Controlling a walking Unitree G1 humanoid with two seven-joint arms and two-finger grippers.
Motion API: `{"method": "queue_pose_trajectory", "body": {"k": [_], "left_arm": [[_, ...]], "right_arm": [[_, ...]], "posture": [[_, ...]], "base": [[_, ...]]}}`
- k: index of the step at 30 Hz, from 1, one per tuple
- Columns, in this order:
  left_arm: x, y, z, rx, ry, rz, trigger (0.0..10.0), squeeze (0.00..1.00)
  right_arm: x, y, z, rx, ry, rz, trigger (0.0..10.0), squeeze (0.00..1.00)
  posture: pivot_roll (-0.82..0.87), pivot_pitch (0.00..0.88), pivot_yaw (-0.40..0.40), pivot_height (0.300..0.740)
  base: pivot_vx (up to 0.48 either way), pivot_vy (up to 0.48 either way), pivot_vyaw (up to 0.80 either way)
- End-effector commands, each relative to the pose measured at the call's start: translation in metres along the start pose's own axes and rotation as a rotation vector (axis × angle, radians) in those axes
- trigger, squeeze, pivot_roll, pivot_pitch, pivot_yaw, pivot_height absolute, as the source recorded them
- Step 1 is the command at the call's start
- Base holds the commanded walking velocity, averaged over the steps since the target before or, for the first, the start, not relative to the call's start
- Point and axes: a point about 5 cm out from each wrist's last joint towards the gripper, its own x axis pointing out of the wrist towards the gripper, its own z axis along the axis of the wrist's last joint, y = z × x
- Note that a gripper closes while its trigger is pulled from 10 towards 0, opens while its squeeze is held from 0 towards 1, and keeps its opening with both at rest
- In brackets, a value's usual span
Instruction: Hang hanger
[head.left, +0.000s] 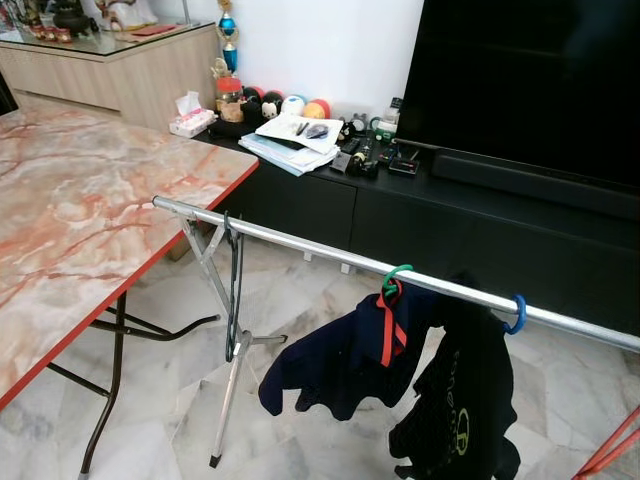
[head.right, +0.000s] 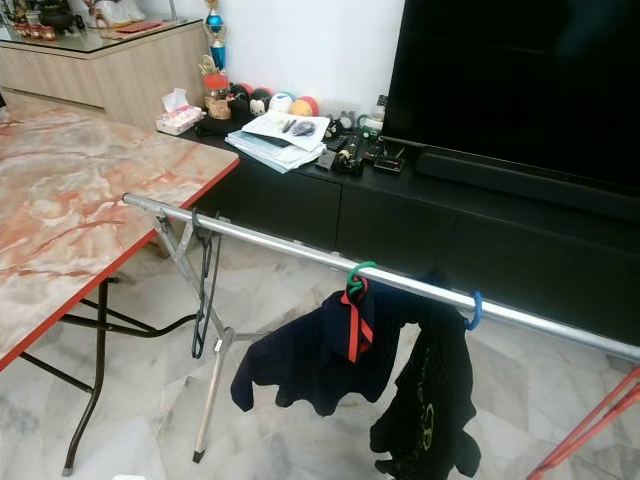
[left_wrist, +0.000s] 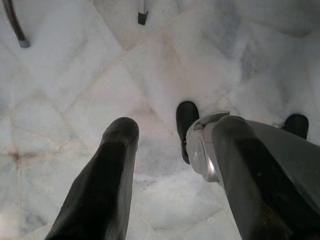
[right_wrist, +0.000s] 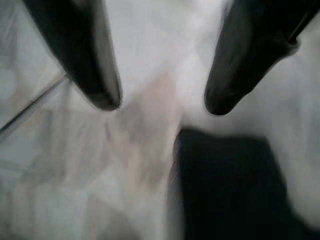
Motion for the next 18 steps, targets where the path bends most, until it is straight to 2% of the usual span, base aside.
{"method": "queue_pose_trajectory", "body": {"k": [1,2,3,4,7,10,11,13,18], "left_arm": [[-0.001,0.002,-0.008,0.021,0.036,-0.001,10.0,0.00],[-0.001,0.002,-0.008,0.023,0.036,-0.003,10.0,0.00],[-0.001,0.002,-0.008,0.023,0.036,-0.003,10.0,0.00],[-0.001,0.002,-0.008,0.023,0.035,-0.004,10.0,0.00],[-0.001,0.002,-0.008,0.022,0.034,-0.004,10.0,0.00],[-0.001,0.002,-0.007,0.020,0.032,-0.003,10.0,0.00],[-0.001,0.002,-0.007,0.019,0.032,-0.002,10.0,0.00],[-0.001,0.002,-0.007,0.021,0.033,-0.003,10.0,0.00],[-0.001,0.002,-0.006,0.026,0.032,-0.006,10.0,0.00]], "right_arm": [[-0.003,-0.039,0.079,0.067,-0.309,-0.121,10.0,0.00],[-0.010,-0.051,0.099,0.083,-0.384,-0.140,10.0,0.00],[-0.010,-0.051,0.099,0.083,-0.384,-0.140,10.0,0.00],[-0.011,-0.053,0.110,0.112,-0.438,-0.139,10.0,0.00],[-0.013,-0.054,0.123,0.150,-0.524,-0.143,10.0,0.00],[-0.016,-0.055,0.129,0.179,-0.572,-0.155,10.0,0.00],[-0.025,-0.057,0.135,0.190,-0.560,-0.160,10.0,0.00],[-0.028,-0.059,0.139,0.190,-0.523,-0.153,10.0,0.00],[-0.014,-0.056,0.148,0.157,-0.467,-0.126,10.0,0.00]], "posture": [[0.05,0.033,-0.025,0.740],[0.05,0.031,-0.025,0.740],[0.05,0.031,-0.025,0.740],[0.05,0.031,-0.025,0.740],[0.06,0.023,-0.028,0.740],[0.06,0.023,-0.029,0.740],[0.06,0.022,-0.024,0.740],[0.06,0.022,-0.024,0.740],[0.05,0.017,-0.018,0.740]], "base": [[0.000,0.000,0.00],[0.000,0.000,0.00],[0.000,0.000,0.00],[0.000,0.000,0.00],[0.000,0.000,0.00],[0.000,0.000,0.00],[0.000,0.000,0.00],[0.000,0.000,0.00],[0.000,0.000,0.00]]}}
